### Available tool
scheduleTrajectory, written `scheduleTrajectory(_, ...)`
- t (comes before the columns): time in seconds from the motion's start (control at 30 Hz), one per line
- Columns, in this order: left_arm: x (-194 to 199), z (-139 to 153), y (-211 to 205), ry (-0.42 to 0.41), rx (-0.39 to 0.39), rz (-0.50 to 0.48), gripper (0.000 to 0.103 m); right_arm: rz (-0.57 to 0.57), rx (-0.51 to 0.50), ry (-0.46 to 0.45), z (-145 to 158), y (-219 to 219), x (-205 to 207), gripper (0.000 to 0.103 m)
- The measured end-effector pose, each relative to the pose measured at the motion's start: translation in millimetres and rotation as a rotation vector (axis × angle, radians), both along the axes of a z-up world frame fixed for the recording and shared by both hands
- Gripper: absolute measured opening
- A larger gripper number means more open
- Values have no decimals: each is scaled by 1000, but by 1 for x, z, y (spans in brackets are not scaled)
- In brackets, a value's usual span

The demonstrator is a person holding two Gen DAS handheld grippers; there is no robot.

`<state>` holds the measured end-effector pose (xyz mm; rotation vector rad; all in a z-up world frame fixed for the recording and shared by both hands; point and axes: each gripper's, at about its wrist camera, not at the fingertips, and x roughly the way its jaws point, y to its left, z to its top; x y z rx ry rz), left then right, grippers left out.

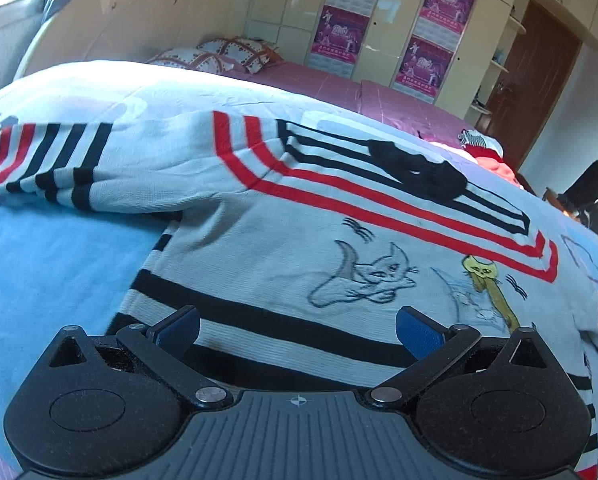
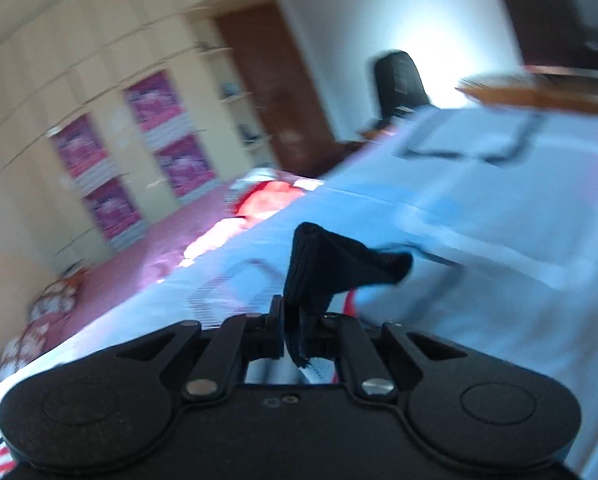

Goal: Fold small clothes
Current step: 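Lift the sleeve and fold it across the sweater body with the right tool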

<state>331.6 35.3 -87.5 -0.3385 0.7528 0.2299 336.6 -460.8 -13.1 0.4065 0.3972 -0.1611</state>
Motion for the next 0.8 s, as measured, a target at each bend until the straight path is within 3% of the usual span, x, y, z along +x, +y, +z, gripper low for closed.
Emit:
scheduleTrajectory(0.17,-12,1,35,10,53,8,103,286,-33,-20,21,124,27,8)
scheduleTrajectory(0.23,-20,4,49,8,98,4,103,388,-41,5,15,172,36,7)
scheduleTrajectory(0.43,-44,3,97,9,100,48,103,629,-75,134,-16,288,40,7)
scheduleTrajectory(0.5,-49,1,110,16,97,65,103,664,-83,168,-26,313,41,8)
scheduleTrajectory(0.6,-54,-3,120,21,88,77,103,700,-112,264,-49,336,43,18)
scheduleTrajectory(0.63,-54,-4,122,22,84,77,103,710,-132,234,-51,337,37,27)
scheduleTrajectory(0.7,-52,-4,123,18,76,70,103,734,-158,223,-47,339,28,35)
scheduleTrajectory(0.8,-47,-4,118,9,59,50,103,729,-161,169,-32,331,12,35)
